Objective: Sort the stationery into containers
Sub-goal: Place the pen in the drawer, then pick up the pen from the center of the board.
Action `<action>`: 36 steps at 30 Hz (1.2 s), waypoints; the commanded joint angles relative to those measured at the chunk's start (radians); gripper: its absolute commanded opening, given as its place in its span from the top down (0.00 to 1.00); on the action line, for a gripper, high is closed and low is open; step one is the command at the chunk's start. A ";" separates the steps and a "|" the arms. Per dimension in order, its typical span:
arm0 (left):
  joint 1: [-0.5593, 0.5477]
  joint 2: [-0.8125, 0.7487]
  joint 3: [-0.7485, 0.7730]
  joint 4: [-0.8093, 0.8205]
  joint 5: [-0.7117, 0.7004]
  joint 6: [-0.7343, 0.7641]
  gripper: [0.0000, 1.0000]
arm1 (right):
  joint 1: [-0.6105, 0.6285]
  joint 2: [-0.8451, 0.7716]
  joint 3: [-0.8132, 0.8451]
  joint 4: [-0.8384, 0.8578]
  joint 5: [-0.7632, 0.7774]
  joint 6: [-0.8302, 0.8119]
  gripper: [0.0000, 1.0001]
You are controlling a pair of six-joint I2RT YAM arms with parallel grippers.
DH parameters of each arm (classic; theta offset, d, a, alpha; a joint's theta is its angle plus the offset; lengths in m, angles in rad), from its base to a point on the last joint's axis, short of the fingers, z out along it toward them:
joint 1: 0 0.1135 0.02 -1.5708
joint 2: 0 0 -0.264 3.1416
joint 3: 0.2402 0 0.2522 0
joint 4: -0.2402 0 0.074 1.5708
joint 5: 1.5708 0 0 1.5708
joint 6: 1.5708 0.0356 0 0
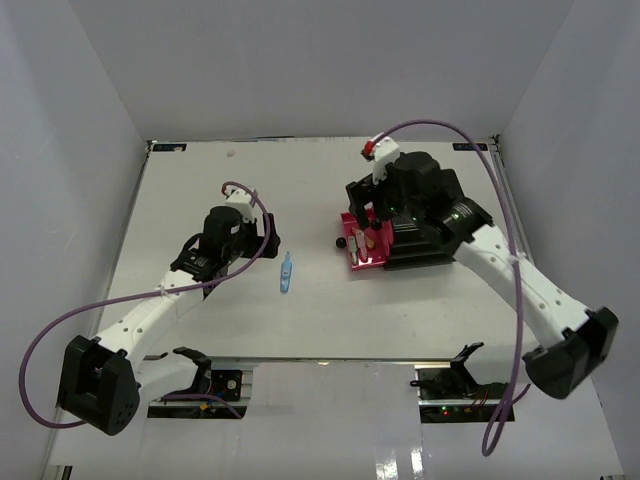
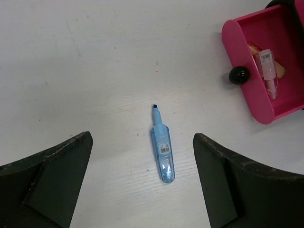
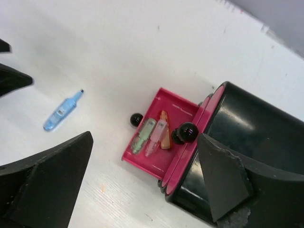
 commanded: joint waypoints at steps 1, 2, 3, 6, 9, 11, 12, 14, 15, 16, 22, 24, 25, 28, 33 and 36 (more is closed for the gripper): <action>0.002 -0.009 0.011 -0.050 -0.011 -0.091 0.02 | -0.004 -0.121 -0.124 0.172 -0.021 0.003 0.02; 0.002 -0.009 0.010 -0.054 -0.009 -0.099 0.02 | -0.002 -0.152 -0.158 0.192 -0.021 0.003 0.03; 0.001 -0.009 0.008 -0.065 -0.006 -0.113 0.02 | -0.004 -0.213 -0.225 0.235 -0.011 0.003 0.05; -0.004 -0.017 -0.004 -0.084 -0.014 -0.137 0.02 | -0.002 -0.326 -0.323 0.290 0.032 0.020 0.10; -0.014 -0.018 -0.016 -0.100 -0.026 -0.177 0.02 | -0.005 -0.417 -0.429 0.329 0.069 0.029 0.10; -0.027 -0.009 -0.018 -0.105 -0.032 -0.211 0.02 | -0.005 -0.471 -0.492 0.344 0.092 0.037 0.10; -0.042 -0.005 -0.018 -0.108 -0.049 -0.229 0.02 | -0.005 -0.486 -0.509 0.347 0.103 0.037 0.10; -0.062 0.021 -0.016 -0.117 -0.067 -0.248 0.02 | -0.005 -0.527 -0.553 0.353 0.117 0.036 0.10; -0.079 0.031 -0.010 -0.120 -0.084 -0.258 0.02 | -0.005 -0.541 -0.566 0.357 0.120 0.034 0.10; -0.086 0.041 -0.007 -0.122 -0.094 -0.269 0.02 | -0.004 -0.554 -0.577 0.358 0.120 0.033 0.10; -0.160 0.139 0.030 -0.151 -0.202 -0.326 0.02 | -0.005 -0.623 -0.644 0.361 0.108 0.042 0.10; -0.178 0.162 0.039 -0.157 -0.221 -0.338 0.03 | -0.005 -0.643 -0.655 0.369 0.102 0.046 0.10; -0.185 0.185 0.050 -0.157 -0.229 -0.340 0.05 | -0.004 -0.646 -0.664 0.370 0.092 0.048 0.10; -0.205 0.242 0.071 -0.157 -0.242 -0.343 0.13 | -0.004 -0.658 -0.675 0.375 0.085 0.048 0.10; -0.226 0.316 0.111 -0.157 -0.255 -0.349 0.22 | -0.005 -0.661 -0.682 0.373 0.068 0.048 0.10; -0.238 0.360 0.123 -0.159 -0.258 -0.350 0.25 | -0.005 -0.657 -0.686 0.375 0.059 0.048 0.10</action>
